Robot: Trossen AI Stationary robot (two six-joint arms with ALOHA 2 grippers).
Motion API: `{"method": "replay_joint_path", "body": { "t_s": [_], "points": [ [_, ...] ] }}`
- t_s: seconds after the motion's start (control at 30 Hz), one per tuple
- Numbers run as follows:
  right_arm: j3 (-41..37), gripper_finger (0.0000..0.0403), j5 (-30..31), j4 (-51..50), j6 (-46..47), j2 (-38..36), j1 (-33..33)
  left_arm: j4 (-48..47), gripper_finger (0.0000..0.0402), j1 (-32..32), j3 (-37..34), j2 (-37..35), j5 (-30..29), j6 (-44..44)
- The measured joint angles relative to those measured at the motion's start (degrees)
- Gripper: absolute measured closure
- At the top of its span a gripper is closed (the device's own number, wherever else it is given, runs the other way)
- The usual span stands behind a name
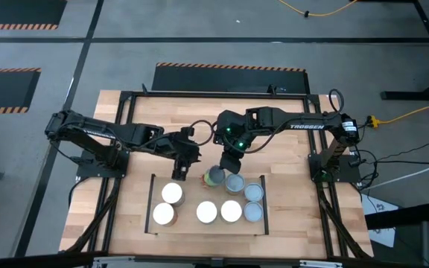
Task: Pick and place cans onto a shelf
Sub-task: Put the canned spaghetti sauce on the shelf
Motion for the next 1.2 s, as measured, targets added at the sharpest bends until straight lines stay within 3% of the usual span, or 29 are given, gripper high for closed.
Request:
{"method": "replay_joint_path", "body": {
  "t_s": [0.87,1.2],
  "points": [
    [0.0,0.0357,-0.1,3.6,0.0,0.0,0.0,0.5,0.0321,0.0,0.0,2.4,1.1,1.0],
    [3.8,0.0357,1.6,-0.7,-7.4,-0.5,-1.2,0.4,0.0321,0.0,0.0,2.4,1.1,1.0]
  ]
}}
